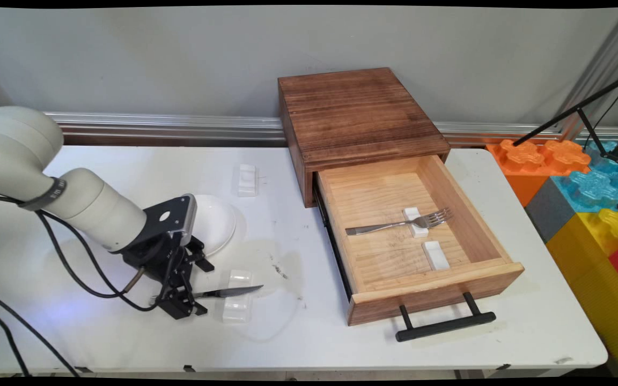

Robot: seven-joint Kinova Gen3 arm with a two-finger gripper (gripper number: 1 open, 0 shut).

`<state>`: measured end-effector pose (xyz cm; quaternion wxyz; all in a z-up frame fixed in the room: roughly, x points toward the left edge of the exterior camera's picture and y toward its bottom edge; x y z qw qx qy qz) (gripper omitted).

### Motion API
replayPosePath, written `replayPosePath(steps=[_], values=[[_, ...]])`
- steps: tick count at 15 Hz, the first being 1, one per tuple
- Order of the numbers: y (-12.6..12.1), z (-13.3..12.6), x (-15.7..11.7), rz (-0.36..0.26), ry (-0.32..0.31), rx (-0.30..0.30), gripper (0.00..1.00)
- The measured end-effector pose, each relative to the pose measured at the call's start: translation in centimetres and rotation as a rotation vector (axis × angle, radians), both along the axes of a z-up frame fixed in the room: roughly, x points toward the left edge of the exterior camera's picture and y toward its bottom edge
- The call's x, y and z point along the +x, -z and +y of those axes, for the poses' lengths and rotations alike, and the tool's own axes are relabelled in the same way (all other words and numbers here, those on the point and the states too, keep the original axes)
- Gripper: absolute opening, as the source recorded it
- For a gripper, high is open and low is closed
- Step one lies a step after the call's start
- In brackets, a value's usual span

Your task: Pick up the knife from the right of the white plate, then place the picked object into the drawer

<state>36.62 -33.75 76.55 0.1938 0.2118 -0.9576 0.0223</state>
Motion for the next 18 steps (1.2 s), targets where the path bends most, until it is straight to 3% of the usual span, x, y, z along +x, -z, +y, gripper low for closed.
replayPosePath(steps=[5,6,14,18], values=[[0.6,-0.3,-0.2,0.002,0.006,-0.005,1.0],[0.6,-0.3,-0.2,0.002,0.01,-0.006,0.0],[0.4,-0.1,0.2,0.0,0.029,0.004,0.0],[-0.8,-0.5,0.3,0.012,0.03,0.004,0.0]])
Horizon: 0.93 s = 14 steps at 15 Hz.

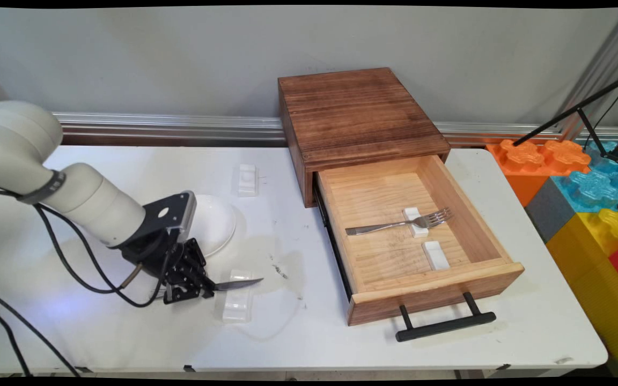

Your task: Place the picked object into the drawer

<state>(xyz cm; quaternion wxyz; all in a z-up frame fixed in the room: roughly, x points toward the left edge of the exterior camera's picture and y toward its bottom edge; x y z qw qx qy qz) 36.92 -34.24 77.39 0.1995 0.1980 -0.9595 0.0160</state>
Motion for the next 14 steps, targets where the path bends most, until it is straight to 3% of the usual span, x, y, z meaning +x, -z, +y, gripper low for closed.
replayPosePath(steps=[3,7,14], values=[[-1.5,-0.4,0.0,0.008,-0.005,0.0,0.0],[-5.5,-0.7,-0.5,0.023,-0.029,0.016,0.0],[-12.0,-1.8,-4.0,0.064,-0.071,0.038,0.0]])
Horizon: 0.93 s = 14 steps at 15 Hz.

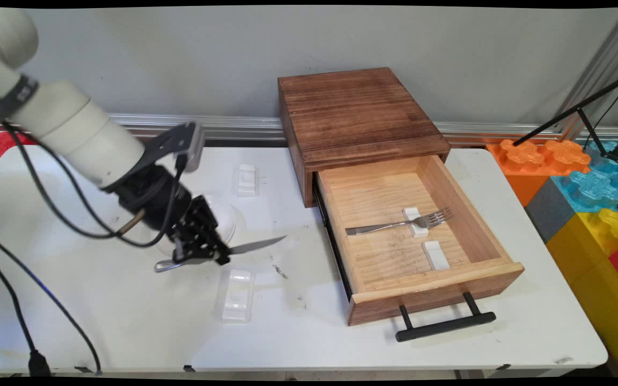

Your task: Place the picked object into the drawer

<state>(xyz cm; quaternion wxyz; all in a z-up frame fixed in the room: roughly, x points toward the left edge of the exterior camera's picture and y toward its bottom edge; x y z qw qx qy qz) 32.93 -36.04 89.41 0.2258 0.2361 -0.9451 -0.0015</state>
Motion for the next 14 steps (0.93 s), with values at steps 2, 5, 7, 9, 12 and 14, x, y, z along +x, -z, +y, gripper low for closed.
replayPosePath(steps=[2,5,7,9,12,14], values=[[-1.6,-0.7,-1.8,0.012,-0.004,0.0,0.0],[-3.0,-1.7,-4.1,0.031,-0.008,-0.003,0.0],[-3.7,-2.5,-5.9,0.045,-0.011,-0.009,0.0],[-4.2,-3.5,-7.9,0.058,-0.015,-0.021,0.0],[-4.6,-5.1,-11.0,0.075,-0.02,-0.041,0.0],[-4.5,-6.1,-12.9,0.082,-0.023,-0.055,0.0]])
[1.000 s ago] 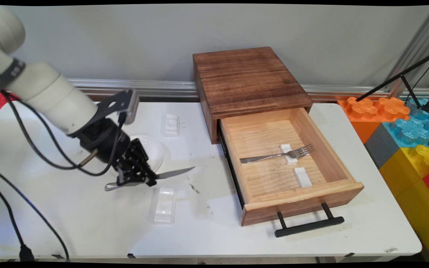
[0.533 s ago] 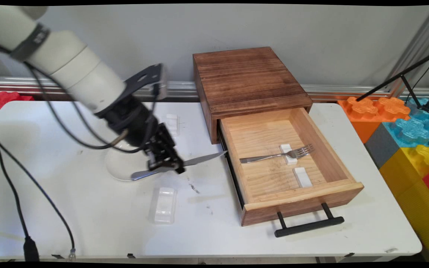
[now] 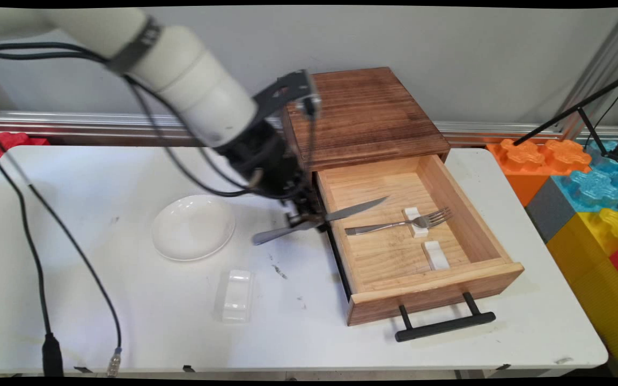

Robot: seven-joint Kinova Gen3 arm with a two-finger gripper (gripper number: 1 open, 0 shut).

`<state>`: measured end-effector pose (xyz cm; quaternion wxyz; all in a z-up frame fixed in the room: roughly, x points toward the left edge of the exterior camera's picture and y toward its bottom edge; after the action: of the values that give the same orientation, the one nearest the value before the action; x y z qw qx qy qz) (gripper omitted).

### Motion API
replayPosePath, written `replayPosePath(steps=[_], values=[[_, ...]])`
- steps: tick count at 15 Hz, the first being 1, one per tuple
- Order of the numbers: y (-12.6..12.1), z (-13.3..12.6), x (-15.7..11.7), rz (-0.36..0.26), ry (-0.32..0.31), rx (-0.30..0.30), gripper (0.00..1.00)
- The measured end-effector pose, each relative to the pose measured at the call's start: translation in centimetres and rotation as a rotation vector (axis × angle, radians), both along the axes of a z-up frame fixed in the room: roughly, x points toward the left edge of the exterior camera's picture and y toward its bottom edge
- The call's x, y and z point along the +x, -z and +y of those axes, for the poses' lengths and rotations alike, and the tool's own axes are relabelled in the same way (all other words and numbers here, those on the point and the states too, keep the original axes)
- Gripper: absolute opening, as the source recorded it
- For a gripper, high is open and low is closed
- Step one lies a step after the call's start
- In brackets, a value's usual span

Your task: Place the picked object into the drawer

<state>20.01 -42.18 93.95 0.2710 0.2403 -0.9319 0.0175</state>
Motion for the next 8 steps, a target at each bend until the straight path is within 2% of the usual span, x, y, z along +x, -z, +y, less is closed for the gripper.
replayPosePath(steps=[8], values=[[1.9,-4.3,-8.2,0.034,-0.017,-0.048,0.0]])
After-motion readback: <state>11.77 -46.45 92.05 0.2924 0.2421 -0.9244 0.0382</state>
